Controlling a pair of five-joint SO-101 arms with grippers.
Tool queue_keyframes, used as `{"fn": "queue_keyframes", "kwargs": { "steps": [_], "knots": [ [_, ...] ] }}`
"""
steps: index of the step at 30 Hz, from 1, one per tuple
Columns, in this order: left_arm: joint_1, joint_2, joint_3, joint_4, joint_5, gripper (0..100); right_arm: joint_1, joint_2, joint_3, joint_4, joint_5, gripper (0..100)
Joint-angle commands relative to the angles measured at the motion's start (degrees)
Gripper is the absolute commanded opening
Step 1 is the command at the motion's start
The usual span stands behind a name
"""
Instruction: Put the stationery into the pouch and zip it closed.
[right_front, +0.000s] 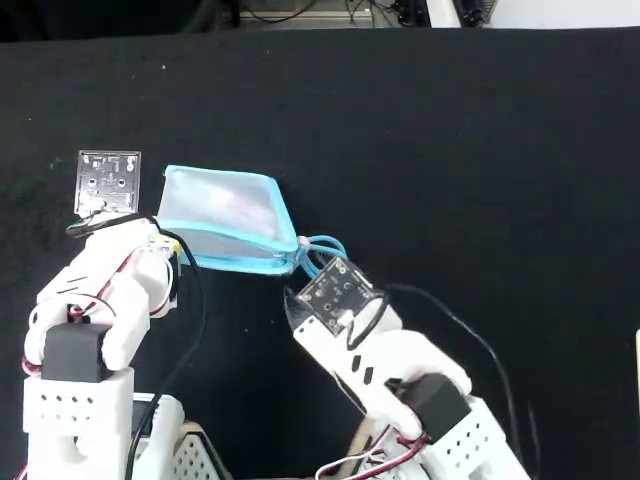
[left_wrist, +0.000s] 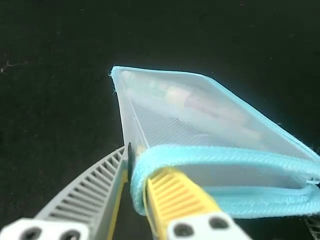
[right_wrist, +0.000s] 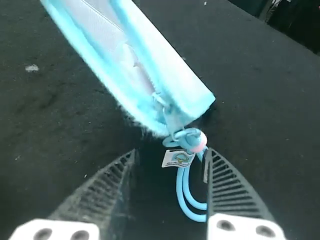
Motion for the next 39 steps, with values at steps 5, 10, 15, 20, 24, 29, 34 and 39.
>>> {"fn": "queue_keyframes", "kwargs": {
  "steps": [5,10,15,20,24,29,34,39],
  "knots": [
    [-0.1,-0.4,-1.5,-0.3,-0.4,3,7.6,-9.9,9.8,-6.9,0.4,20.2],
    [-0.5,-0.5,-1.5,-0.4,-0.4,3,7.5,-17.0,14.9,-10.5,0.4,20.1],
    [-0.2,-0.2,-1.5,-0.4,-0.4,3,7.4,-17.0,15.0,-12.1,0.4,20.1],
    [-0.1,-0.1,-1.5,-0.4,-0.4,3,6.7,-16.7,15.0,-14.9,0.4,19.8],
    [-0.1,-0.1,-1.5,-0.4,-0.4,3,1.1,-16.7,15.0,-14.7,0.5,19.8],
    [-0.1,-0.1,-1.5,-0.4,-0.4,3,1.0,-16.7,15.0,-15.0,0.6,19.8],
    [-0.2,-0.1,-1.5,-0.3,-0.4,3,5.3,-17.3,15.0,-15.3,0.4,11.7],
    [-0.3,-0.1,-1.5,-0.2,-0.4,3,8.1,-16.7,13.8,-17.1,0.4,2.9]
  ]
}}
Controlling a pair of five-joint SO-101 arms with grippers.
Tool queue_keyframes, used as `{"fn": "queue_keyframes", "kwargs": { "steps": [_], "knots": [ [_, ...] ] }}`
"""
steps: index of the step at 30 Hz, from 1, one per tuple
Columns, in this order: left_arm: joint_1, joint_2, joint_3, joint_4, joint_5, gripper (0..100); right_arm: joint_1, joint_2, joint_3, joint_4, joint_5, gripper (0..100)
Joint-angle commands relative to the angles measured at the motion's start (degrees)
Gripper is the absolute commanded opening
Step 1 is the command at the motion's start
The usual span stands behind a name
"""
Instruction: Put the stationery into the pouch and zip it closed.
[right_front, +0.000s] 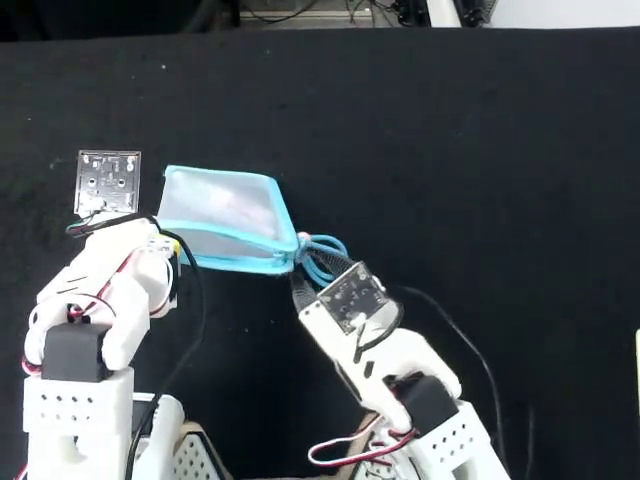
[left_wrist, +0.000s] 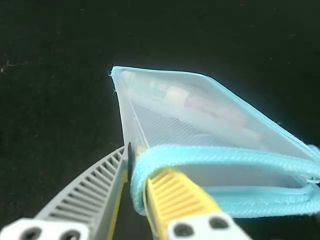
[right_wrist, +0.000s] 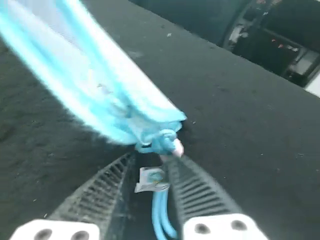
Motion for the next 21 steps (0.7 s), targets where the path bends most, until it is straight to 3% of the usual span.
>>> {"fn": "queue_keyframes", "kwargs": {
  "steps": [1,13,17,19,21],
  "knots": [
    [-0.3,-0.1,-1.5,-0.2,-0.4,3,1.9,-6.4,-1.2,-1.9,0.3,1.1],
    [-0.5,-0.2,-1.5,-0.1,-0.4,3,1.2,-6.7,-3.9,3.7,0.3,1.6],
    [-0.5,-0.5,-1.5,0.1,-1.6,3,-4.0,-6.9,-4.0,7.5,0.3,17.5],
    [-0.6,-0.6,-2.0,0.1,-7.3,3,-4.6,-6.9,-3.9,7.9,0.3,25.8],
    [-1.3,-0.6,-2.1,0.2,-12.9,3,-4.5,-6.9,-3.9,7.7,0.3,25.5]
  ]
}}
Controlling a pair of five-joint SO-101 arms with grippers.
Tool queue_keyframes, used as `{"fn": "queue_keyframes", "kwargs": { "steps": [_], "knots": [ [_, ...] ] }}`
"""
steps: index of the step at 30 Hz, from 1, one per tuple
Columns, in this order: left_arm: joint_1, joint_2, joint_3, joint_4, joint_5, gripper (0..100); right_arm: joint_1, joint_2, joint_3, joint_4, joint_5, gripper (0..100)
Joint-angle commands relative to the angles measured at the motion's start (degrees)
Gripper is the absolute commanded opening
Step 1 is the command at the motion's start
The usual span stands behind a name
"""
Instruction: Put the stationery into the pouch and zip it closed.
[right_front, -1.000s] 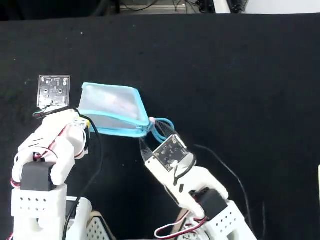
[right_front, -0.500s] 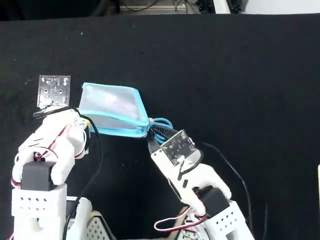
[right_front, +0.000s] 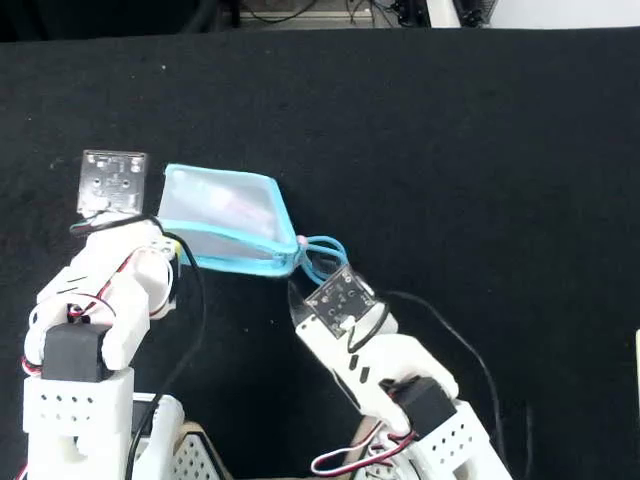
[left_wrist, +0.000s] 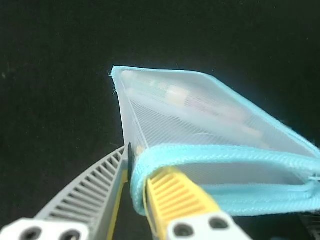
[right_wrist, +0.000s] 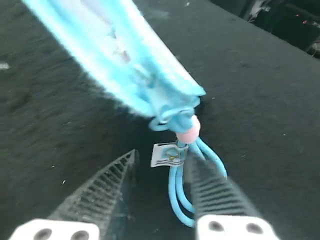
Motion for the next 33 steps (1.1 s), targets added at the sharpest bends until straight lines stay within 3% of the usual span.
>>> {"fn": "queue_keyframes", "kwargs": {
  "steps": [1,9,17,22,26,33],
  "knots": [
    [-1.8,-0.6,-1.9,0.2,-10.7,3,-1.1,-6.9,-3.9,0.0,0.3,24.0],
    [-1.8,-0.7,-5.5,0.2,-4.5,3,-1.7,-6.9,-3.6,-5.5,-2.5,20.1],
    [8.9,-0.7,-8.9,5.4,-4.0,3,-6.5,-6.9,-3.3,-5.6,-2.5,20.1],
    [6.5,-0.7,-10.5,6.2,-4.0,3,-6.2,-6.9,-3.6,-3.8,-2.5,17.5],
    [-0.4,-0.7,-10.5,4.5,-3.6,3,-4.3,-6.9,-6.5,0.2,-2.5,0.8],
    [-2.9,-0.6,-8.7,3.2,-3.5,3,-2.8,-6.9,-11.0,7.6,-2.9,16.2]
  ]
}}
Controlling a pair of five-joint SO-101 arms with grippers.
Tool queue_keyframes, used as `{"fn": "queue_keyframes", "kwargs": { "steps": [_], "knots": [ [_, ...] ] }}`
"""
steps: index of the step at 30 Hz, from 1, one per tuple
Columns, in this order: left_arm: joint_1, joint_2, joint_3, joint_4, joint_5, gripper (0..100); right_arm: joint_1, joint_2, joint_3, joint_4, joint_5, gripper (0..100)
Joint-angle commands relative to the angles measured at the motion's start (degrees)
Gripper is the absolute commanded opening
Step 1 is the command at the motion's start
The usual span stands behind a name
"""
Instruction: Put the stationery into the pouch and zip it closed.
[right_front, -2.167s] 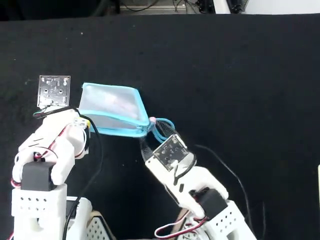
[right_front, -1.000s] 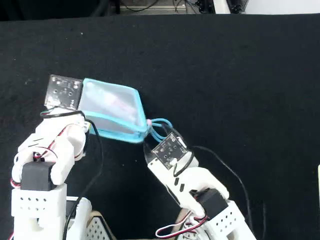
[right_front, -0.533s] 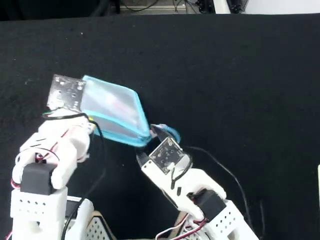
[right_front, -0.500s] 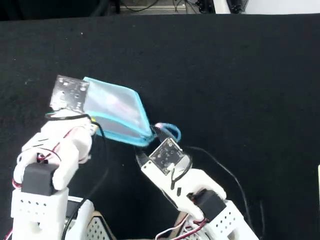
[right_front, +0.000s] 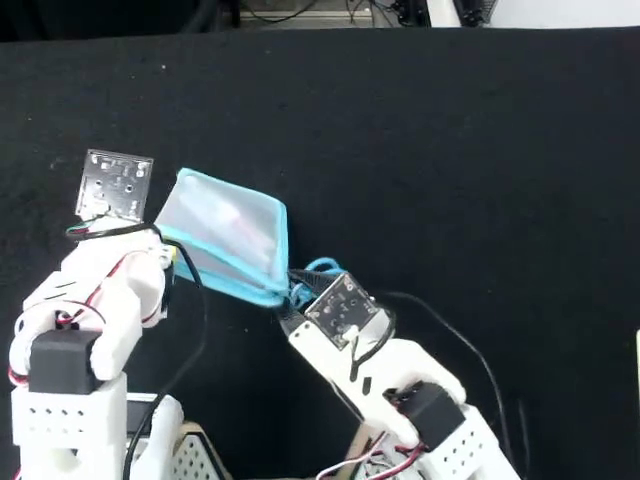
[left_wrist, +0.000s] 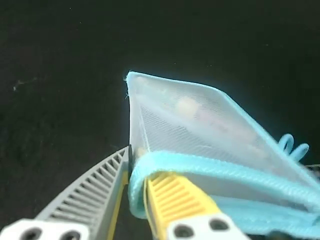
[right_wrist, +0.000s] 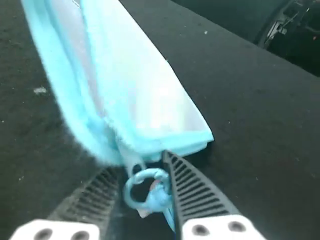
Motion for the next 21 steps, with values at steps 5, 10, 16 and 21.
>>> {"fn": "queue_keyframes", "kwargs": {
  "steps": [5,10,16,21],
  "knots": [
    [-2.0,-0.5,1.2,-6.1,0.8,3,1.3,-6.8,-4.2,3.3,-0.2,7.6],
    [-2.1,-0.5,1.9,-6.4,0.8,3,1.6,-6.8,-5.7,3.6,-0.2,1.7],
    [-1.9,-0.5,1.9,-6.2,0.8,3,1.3,-6.9,-5.9,3.7,-0.4,2.1],
    [-1.8,-0.5,2.0,-6.2,0.8,3,-2.5,-7.1,-6.7,4.1,-0.7,2.2]
  ]
}}
